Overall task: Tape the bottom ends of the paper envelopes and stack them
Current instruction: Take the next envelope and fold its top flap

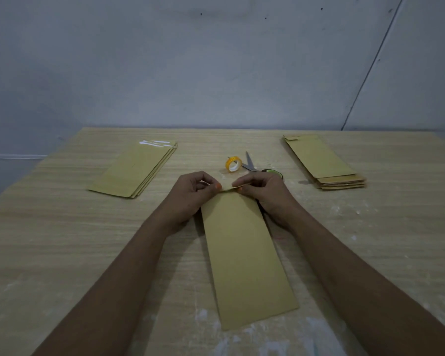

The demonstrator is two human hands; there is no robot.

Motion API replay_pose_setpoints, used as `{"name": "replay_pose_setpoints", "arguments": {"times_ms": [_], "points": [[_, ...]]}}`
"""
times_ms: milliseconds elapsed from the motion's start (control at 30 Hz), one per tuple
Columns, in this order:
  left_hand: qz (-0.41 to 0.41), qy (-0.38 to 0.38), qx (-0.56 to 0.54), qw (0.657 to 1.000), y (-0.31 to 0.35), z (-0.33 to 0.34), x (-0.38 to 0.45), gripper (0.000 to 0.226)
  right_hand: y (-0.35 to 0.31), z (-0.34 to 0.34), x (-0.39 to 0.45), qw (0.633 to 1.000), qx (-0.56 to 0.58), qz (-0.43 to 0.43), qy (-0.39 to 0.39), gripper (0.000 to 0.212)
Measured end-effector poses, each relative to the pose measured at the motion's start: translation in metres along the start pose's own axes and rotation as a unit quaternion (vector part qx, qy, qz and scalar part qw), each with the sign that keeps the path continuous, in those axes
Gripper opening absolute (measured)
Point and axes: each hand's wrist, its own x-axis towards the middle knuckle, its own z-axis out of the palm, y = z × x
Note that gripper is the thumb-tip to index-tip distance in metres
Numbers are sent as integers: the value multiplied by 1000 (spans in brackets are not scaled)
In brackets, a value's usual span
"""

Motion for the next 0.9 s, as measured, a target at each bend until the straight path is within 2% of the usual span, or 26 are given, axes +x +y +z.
{"name": "replay_pose_setpoints", "arguments": {"times_ms": [67, 267, 400, 567, 700, 800, 900], "points": [[7, -6, 17, 1000, -1, -1, 0, 2, -2, 0, 0, 1000, -2, 11, -7, 19], [15, -20, 20, 999, 1, -1, -1, 10, -5, 4, 2, 999, 14, 35, 3, 9], [5, -23, 15, 1000, 2, -1, -2, 11, -1, 3, 2, 998, 32, 46, -1, 19], [-29, 5, 24, 999, 1, 4, 0, 5, 0, 5, 2, 1000, -19, 16, 8, 17], [-20, 13, 35, 999, 0, 2, 0, 2, 3, 8, 4, 999, -48, -6, 1, 17], [-7, 30, 35, 999, 0, -1, 0, 5, 4, 8, 5, 998, -55, 4, 4, 18], [1, 39, 37, 999, 0, -4, 1, 8, 2, 6, 5, 998, -56, 28, 3, 10]]}}
